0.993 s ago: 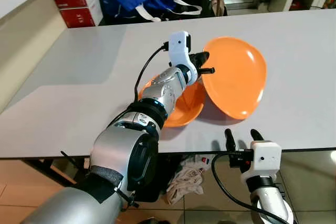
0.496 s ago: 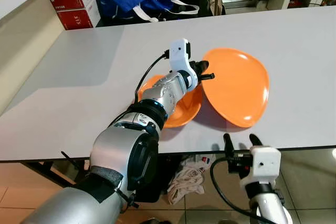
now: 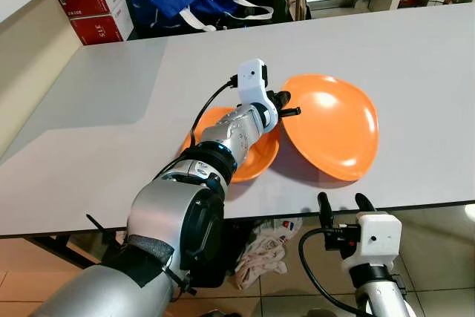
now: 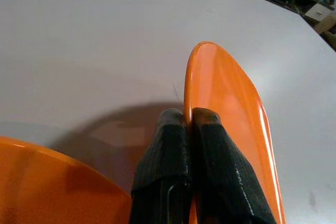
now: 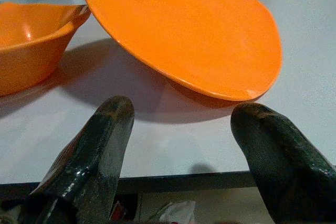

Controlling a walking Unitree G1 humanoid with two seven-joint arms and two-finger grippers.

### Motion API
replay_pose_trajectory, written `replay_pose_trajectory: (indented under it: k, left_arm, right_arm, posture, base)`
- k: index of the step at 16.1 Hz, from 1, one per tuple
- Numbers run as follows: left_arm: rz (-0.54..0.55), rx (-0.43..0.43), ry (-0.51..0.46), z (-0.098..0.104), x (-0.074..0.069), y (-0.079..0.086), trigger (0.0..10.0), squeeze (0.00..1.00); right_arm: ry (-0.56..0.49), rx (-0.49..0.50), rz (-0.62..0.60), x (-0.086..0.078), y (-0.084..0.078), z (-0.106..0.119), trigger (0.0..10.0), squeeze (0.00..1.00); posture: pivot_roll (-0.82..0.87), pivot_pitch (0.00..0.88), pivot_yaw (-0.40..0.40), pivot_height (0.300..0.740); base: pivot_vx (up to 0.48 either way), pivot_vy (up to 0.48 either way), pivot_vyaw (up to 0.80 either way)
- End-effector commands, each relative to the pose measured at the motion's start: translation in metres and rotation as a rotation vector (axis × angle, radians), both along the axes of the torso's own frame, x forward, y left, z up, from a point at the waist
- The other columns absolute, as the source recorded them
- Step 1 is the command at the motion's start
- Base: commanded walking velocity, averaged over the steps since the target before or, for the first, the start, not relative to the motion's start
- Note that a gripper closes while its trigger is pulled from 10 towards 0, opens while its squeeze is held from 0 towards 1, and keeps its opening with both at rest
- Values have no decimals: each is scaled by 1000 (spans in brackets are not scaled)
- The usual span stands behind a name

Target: Setting the table

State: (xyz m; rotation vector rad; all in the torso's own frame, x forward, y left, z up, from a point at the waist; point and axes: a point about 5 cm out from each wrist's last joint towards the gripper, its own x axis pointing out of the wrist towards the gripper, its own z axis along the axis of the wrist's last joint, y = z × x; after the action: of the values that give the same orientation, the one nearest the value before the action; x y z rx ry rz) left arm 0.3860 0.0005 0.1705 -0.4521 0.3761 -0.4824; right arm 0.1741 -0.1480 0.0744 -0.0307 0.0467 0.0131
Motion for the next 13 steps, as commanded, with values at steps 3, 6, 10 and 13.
replay_pose_trajectory:
  k: [3, 6, 10, 13]
  left_arm:
    - [-192, 39, 113, -33, -53, -78, 0, 494]
    - [-181, 66, 140, -44, -57, -75, 0, 1000]
    - [-201, 107, 146, -50, -62, -78, 0, 1000]
    - [-244, 145, 168, -56, -68, -82, 0, 1000]
  right_arm:
    - [10, 8, 6, -3, 5, 2, 10000, 0]
    - [15, 9, 5, -4, 6, 2, 10000, 0]
    - [22, 9, 1, -5, 6, 2, 10000, 0]
    - [25, 11, -3, -6, 7, 1, 10000, 0]
  posture:
    - [-257, 31, 167, 740]
    - [-261, 38, 169, 740]
    - [-264, 39, 174, 740]
    - [-264, 43, 176, 740]
  base:
    - [0, 0, 0]
    - [0, 0, 0]
    - [0, 0, 0]
    - [0, 0, 0]
